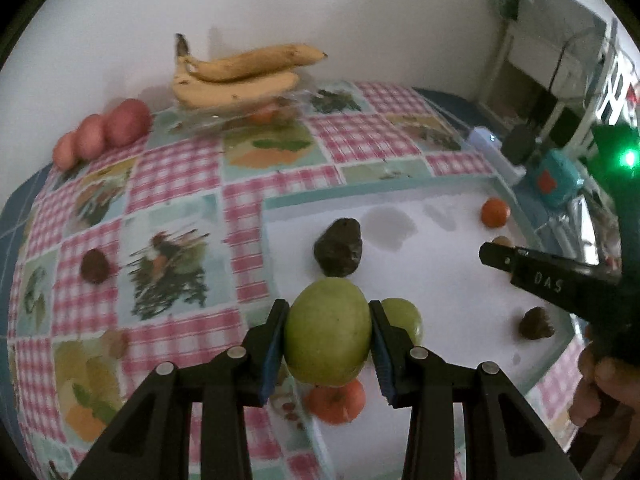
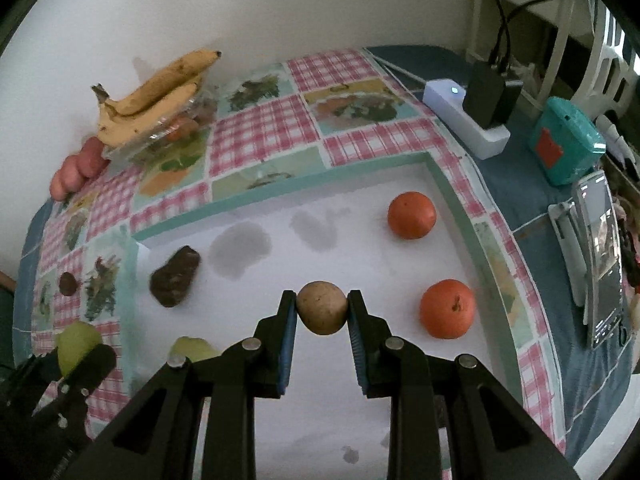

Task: Organize fruits
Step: 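Carry the kiwi and pear over the white tray with both tools, then lower both fruits into the tray and open both tools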

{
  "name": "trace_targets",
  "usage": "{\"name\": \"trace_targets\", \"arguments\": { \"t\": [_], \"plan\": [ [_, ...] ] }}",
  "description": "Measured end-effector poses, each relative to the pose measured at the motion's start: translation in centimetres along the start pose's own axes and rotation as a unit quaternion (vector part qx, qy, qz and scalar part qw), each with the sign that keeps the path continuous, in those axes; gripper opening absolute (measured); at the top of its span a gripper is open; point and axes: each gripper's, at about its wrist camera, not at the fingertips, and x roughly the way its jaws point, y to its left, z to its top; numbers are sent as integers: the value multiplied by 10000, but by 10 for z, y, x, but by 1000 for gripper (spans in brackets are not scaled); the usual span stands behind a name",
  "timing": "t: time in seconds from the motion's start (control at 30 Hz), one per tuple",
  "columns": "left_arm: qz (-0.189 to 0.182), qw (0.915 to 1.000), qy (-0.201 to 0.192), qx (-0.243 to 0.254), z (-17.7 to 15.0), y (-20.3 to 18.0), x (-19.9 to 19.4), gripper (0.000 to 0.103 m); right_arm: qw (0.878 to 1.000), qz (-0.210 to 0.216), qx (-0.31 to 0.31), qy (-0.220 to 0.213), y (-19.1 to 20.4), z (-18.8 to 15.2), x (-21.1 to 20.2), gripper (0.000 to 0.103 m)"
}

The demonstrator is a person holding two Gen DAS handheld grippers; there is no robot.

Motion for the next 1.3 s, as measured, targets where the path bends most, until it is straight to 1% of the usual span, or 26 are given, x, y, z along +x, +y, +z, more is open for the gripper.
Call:
{"name": "trace_targets", "arguments": {
  "t": [0.1, 0.2, 0.27, 0.33, 0.4, 0.47, 0.53, 0.73, 0.9, 0.93, 1.0, 1.07, 1.1, 1.17, 1.23, 1.3],
  "plan": [
    [58, 9999, 120, 44, -2, -3, 15, 41, 10000, 21, 78, 33, -5, 0, 10, 26],
    [52, 9998, 141, 141, -5, -8, 22, 41, 9999, -160, -36, 14, -7, 1, 16, 26],
    [129, 9997, 108, 184, -3, -9, 24, 42, 9999, -140, 2, 24, -10, 2, 20, 26],
    [108, 9997, 129, 157, -3, -7, 26, 42, 9999, -83, 113, 64, -14, 2, 26, 26],
    [163, 9996, 167, 154, -4, -6, 29, 42, 9997, -121, 109, 175, -14, 1, 34, 26],
    [164, 9993, 310, 132, -6, -4, 35, 42, 9996, -179, 66, 203, -13, 0, 38, 27],
    [152, 9995, 253, 143, -7, -4, 36, 42, 9995, -272, -15, 184, -10, 0, 39, 27],
    [174, 9995, 245, 124, -7, -2, 36, 42, 9981, -549, -269, 127, -1, -2, 41, 27],
    [198, 9994, 231, 155, -7, -4, 36, 43, 9980, -555, -276, 127, -2, -3, 41, 28],
    [213, 9993, 238, 171, -7, -4, 36, 44, 9976, -607, -315, 130, -1, -2, 41, 29],
    [245, 9992, 254, 212, -7, -5, 35, 48, 9968, -728, -309, 124, -1, -2, 42, 43],
    [236, 9992, 260, 201, -6, -6, 33, 49, 9969, -751, -219, 130, -6, -1, 42, 48],
    [245, 9992, 237, 202, -5, -6, 31, 50, 9973, -703, -146, 158, -8, -1, 43, 48],
    [275, 9991, 173, 255, -4, -8, 27, 54, 9976, -666, -80, 199, -10, 0, 42, 49],
    [294, 9991, 94, 292, -3, -9, 19, 60, 9966, -769, -206, 218, -6, 0, 40, 49],
    [317, 9990, 50, 322, -2, -10, 13, 62, 9960, -831, -267, 163, -5, 1, 36, 52]
  ]
}}
